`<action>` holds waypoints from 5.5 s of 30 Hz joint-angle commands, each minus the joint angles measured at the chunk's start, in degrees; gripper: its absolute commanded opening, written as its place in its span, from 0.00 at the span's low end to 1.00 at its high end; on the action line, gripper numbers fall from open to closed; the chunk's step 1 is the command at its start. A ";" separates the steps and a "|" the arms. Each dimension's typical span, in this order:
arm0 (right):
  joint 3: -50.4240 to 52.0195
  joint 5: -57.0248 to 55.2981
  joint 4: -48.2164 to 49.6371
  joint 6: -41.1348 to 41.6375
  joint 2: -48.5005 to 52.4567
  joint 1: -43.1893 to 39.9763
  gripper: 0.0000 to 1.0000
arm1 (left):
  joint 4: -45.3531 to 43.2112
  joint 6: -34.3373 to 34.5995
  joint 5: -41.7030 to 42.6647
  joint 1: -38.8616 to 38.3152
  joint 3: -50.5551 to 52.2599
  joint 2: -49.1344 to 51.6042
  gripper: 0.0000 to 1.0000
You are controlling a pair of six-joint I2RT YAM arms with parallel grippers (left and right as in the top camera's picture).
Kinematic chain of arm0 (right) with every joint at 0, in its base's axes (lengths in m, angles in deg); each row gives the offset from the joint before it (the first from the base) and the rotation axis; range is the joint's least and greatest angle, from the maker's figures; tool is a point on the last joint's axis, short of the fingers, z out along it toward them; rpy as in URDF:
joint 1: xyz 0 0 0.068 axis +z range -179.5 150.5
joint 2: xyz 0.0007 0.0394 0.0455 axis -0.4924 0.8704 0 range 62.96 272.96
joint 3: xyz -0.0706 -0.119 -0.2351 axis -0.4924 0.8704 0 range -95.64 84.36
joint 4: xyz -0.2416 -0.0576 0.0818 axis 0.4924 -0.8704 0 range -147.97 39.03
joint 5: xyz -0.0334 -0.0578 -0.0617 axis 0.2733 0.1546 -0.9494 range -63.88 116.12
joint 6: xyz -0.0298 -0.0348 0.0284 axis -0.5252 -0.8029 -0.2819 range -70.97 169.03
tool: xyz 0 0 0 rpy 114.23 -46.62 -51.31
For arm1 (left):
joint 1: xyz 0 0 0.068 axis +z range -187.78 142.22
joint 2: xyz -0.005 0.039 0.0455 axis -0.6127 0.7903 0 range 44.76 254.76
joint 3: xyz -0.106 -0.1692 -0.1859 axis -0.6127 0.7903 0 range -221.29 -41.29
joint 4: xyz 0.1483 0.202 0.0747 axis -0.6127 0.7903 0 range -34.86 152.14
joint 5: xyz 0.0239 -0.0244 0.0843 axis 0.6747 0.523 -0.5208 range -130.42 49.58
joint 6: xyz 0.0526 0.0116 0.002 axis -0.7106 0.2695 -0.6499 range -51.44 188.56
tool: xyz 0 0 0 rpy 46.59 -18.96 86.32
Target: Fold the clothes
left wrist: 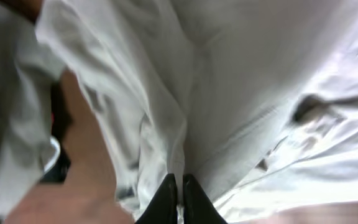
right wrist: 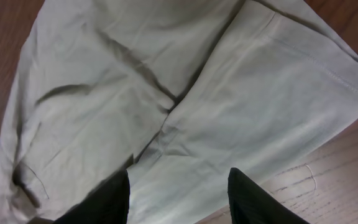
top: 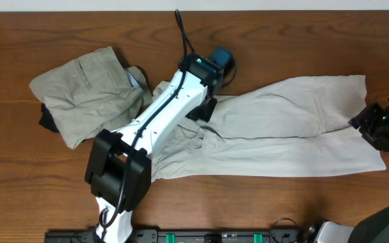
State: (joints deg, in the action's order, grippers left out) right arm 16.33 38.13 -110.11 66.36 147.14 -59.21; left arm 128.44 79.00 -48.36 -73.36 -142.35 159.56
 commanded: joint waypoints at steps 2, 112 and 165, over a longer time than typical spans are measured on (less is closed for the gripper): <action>0.28 0.22 0.20 -0.70 0.20 0.55 0.50 | 3.08 3.23 -0.83 0.13 -0.26 0.83 0.06; -7.48 10.25 55.30 -0.63 39.63 -2.27 0.45 | 1.62 3.21 -0.68 0.17 -0.26 0.83 0.07; -10.62 -14.82 5.57 2.03 19.96 -9.33 0.01 | 20.35 -0.59 -0.22 2.56 -0.26 0.81 0.08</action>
State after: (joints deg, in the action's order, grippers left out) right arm 6.32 28.27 -104.38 67.08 168.54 -68.18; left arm 147.37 79.81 -48.32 -71.08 -142.35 159.91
